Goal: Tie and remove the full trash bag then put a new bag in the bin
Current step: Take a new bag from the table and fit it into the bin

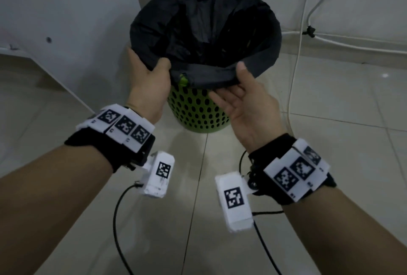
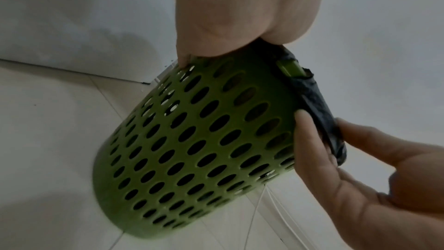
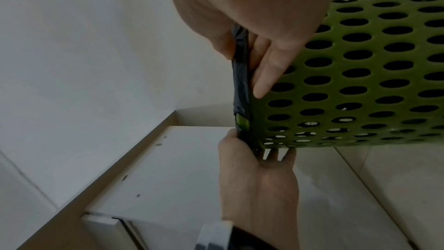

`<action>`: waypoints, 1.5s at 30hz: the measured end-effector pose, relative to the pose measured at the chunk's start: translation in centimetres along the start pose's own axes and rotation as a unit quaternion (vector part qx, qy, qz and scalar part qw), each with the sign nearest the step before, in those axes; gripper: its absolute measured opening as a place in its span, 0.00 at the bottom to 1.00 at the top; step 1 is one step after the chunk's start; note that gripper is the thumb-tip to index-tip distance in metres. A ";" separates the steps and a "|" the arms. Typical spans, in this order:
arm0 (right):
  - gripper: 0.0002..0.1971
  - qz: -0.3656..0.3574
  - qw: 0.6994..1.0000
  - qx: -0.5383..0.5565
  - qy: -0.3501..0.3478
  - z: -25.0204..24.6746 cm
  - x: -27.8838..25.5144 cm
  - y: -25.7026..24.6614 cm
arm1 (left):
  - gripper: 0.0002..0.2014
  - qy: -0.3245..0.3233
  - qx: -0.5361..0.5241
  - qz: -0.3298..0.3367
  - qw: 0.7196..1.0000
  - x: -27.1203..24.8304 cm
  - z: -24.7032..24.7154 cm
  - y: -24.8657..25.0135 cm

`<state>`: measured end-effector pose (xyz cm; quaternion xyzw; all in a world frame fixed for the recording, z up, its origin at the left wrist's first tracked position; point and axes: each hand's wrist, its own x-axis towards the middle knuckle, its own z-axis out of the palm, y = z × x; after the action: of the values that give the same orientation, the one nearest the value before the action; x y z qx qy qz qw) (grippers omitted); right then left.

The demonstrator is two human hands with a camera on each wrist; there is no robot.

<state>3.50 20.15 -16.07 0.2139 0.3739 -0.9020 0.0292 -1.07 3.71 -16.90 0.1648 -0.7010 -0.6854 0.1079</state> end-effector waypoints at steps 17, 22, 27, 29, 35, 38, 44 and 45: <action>0.16 0.028 0.997 0.075 0.020 -1.5 0.9 -1.4 | 0.33 -0.005 0.035 0.013 0.999 0.4 0.0 0.2; 0.07 0.051 0.994 0.095 0.008 -1.4 1.2 -0.9 | 0.29 -0.007 0.047 0.031 0.998 0.6 0.0 0.5; 0.10 0.060 0.994 0.086 -0.028 -2.1 1.0 -1.0 | 0.34 0.012 0.069 0.046 0.996 0.6 0.3 0.9; 0.09 0.059 0.996 0.069 -0.025 -2.3 0.7 -1.4 | 0.36 0.014 0.078 0.049 0.996 0.7 0.2 1.0; 0.18 0.072 0.994 -0.087 -0.008 -2.3 0.4 -3.9 | 0.28 0.005 0.085 0.064 0.994 1.1 0.2 0.9; 0.13 0.040 0.990 -0.134 0.024 -2.0 0.7 -3.4 | 0.25 -0.019 0.102 0.078 0.992 1.4 0.2 0.8; 0.08 0.008 0.991 -0.120 0.056 -1.8 1.1 -2.9 | 0.26 -0.051 0.136 0.076 0.987 2.2 -0.3 1.0; 0.07 0.011 0.992 -0.114 0.056 -1.8 1.1 -3.1 | 0.25 -0.052 0.145 0.074 0.985 2.3 -0.3 1.0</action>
<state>2.47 23.75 -15.59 0.2638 0.4730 -0.8396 0.0423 -3.13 2.59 -16.05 0.0901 -0.8080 -0.5742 0.0964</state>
